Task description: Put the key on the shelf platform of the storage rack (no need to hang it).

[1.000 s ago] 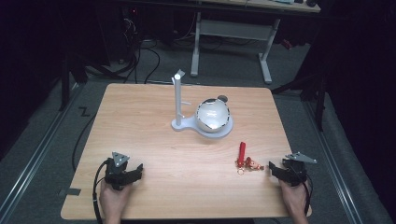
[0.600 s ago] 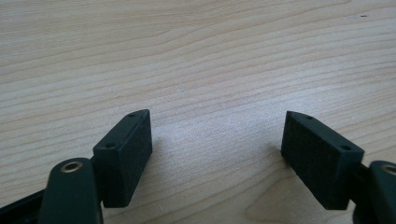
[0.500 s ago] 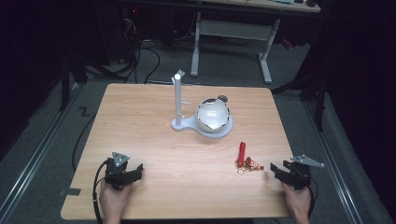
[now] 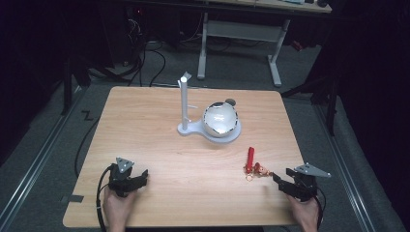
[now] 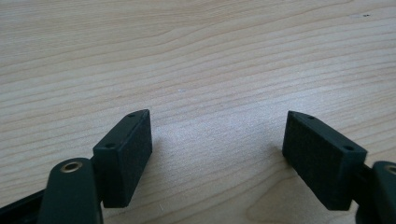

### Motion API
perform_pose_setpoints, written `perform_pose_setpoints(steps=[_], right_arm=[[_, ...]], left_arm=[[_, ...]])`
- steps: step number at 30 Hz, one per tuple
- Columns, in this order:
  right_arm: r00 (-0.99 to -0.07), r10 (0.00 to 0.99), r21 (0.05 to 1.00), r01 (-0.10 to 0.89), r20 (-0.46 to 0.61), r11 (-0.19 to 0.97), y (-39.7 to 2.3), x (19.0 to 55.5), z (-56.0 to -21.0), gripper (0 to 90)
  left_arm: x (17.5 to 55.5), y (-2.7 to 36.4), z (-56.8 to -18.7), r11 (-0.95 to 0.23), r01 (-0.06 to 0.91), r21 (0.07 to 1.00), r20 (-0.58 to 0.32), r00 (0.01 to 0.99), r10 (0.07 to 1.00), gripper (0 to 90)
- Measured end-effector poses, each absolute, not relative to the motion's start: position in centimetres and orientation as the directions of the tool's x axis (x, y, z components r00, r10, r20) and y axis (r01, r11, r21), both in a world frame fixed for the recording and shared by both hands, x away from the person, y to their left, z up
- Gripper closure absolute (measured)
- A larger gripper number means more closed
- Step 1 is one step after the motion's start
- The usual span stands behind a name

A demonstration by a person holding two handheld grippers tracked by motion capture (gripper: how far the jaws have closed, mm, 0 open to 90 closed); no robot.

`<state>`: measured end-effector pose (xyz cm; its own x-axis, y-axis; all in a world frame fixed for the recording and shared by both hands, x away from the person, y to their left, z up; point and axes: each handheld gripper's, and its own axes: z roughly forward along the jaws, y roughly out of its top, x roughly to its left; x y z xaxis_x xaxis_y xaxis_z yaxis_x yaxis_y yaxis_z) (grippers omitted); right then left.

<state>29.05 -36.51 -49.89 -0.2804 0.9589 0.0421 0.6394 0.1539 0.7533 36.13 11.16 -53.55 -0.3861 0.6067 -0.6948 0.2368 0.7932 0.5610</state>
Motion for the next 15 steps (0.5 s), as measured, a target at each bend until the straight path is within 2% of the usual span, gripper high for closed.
perform_pose_setpoints(steps=[15], right_arm=[[-0.407, 0.913, 0.756, 0.609, 0.037, 0.241, -33.0, 29.4, -49.5, 35.9]], left_arm=[[36.2, 11.2, -53.6, 0.79, 0.237, 0.565, -0.694, -0.382, 0.61, 24.1]])
